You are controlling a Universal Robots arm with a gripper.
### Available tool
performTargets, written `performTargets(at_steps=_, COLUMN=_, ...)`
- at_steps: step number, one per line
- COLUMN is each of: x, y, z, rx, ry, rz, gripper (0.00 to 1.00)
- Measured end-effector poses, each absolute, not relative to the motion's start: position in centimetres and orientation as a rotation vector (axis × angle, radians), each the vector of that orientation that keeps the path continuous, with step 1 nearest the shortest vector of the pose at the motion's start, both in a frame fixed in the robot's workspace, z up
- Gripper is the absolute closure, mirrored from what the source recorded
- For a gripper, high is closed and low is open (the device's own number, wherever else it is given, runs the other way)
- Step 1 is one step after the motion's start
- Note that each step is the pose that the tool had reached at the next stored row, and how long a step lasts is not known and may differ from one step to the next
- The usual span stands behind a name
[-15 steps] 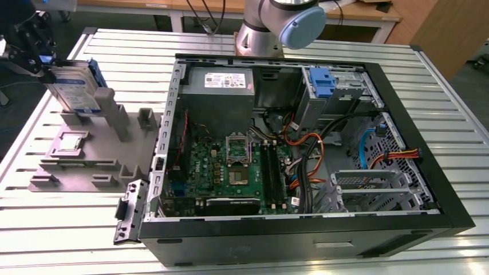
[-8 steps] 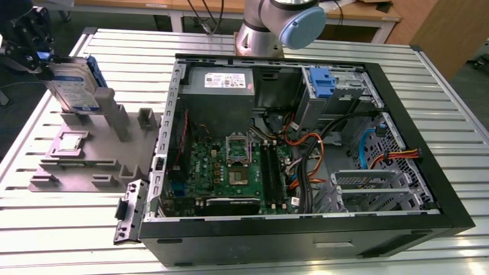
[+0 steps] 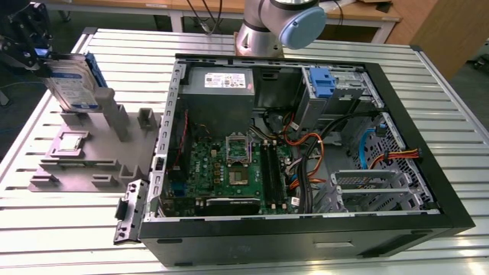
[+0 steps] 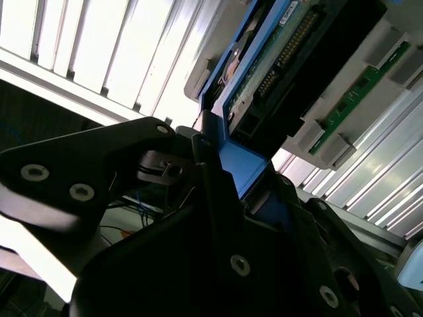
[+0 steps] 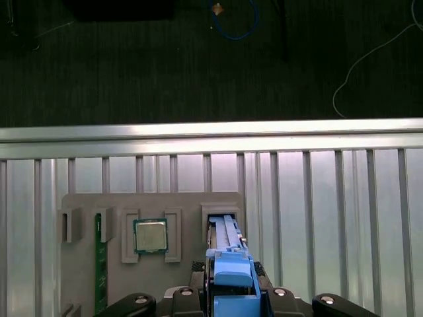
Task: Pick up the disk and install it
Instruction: 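Pick up the disk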
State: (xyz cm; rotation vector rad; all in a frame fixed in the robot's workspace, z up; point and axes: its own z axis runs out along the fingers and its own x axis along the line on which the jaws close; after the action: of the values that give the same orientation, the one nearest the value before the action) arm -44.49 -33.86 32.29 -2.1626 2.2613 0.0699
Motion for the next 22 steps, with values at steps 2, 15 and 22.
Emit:
performTargets(at_steps=2, x=-44.49, y=-33.86, z=32.45, rx=-2.163, ry=2.261, rz=0.070, gripper=0.63)
performTargets(at_steps=15, x=-44.49, y=-33.86, z=32.99, rx=-2.163, ry=2.261, rz=0.070, gripper=0.63)
performTargets(at_steps=22, x=-44.49, y=-33.86, z=33.25, rx=-2.163, ry=2.261, rz=0.070, gripper=0.63)
